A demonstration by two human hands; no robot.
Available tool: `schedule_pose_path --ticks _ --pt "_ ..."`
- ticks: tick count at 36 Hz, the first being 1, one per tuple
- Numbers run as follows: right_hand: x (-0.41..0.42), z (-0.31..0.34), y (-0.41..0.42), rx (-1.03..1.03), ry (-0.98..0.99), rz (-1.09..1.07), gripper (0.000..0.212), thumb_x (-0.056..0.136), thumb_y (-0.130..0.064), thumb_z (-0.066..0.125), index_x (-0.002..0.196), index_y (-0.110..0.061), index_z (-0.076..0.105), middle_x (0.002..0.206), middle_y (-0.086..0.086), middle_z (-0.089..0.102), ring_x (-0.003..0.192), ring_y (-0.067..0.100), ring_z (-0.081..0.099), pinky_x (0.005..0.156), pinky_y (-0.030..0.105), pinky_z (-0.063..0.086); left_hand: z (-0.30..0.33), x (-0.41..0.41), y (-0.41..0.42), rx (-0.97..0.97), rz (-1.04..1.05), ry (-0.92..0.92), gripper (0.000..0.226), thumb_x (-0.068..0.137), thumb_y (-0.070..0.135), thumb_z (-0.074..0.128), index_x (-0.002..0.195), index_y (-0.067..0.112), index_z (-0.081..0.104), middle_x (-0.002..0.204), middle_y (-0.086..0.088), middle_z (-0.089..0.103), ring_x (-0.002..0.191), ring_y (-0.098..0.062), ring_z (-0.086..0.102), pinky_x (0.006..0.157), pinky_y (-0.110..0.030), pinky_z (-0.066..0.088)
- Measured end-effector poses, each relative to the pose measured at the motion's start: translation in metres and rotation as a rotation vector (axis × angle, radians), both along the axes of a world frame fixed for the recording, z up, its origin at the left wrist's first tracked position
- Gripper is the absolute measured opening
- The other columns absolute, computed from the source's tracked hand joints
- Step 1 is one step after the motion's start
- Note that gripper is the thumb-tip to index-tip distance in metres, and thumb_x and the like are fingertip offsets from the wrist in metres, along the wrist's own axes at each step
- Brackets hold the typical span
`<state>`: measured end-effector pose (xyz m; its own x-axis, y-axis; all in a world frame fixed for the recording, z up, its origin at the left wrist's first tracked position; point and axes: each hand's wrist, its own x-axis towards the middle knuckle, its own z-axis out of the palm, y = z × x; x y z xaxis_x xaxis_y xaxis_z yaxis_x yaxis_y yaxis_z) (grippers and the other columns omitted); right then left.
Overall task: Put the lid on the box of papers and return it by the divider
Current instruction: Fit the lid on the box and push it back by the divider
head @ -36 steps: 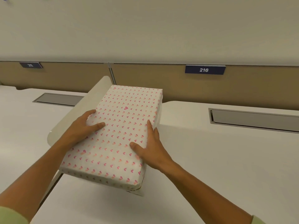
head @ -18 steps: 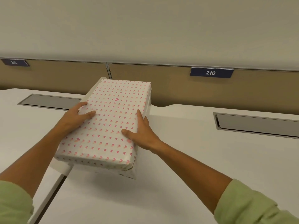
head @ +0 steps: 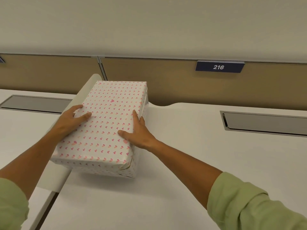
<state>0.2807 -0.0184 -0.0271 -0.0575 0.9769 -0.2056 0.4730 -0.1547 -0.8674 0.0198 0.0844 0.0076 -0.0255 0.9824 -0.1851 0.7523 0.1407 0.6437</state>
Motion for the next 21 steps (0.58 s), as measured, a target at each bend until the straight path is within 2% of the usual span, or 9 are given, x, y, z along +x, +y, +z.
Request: schedule_pose_path --ticks 21 --pt "0.004 -0.032 0.050 -0.062 0.017 -0.035 0.109 0.086 -0.055 0.067 0.156 -0.033 -0.012 0.167 0.002 0.000 0.153 0.031 0.016 0.119 0.056 0.029 -0.029 0.011 0.052 -0.025 -0.027 0.096 0.084 0.072 0.076 0.052 0.145 0.039 0.032 0.156 -0.007 0.032 0.135 -0.039 0.040 0.106 -0.056 0.034"
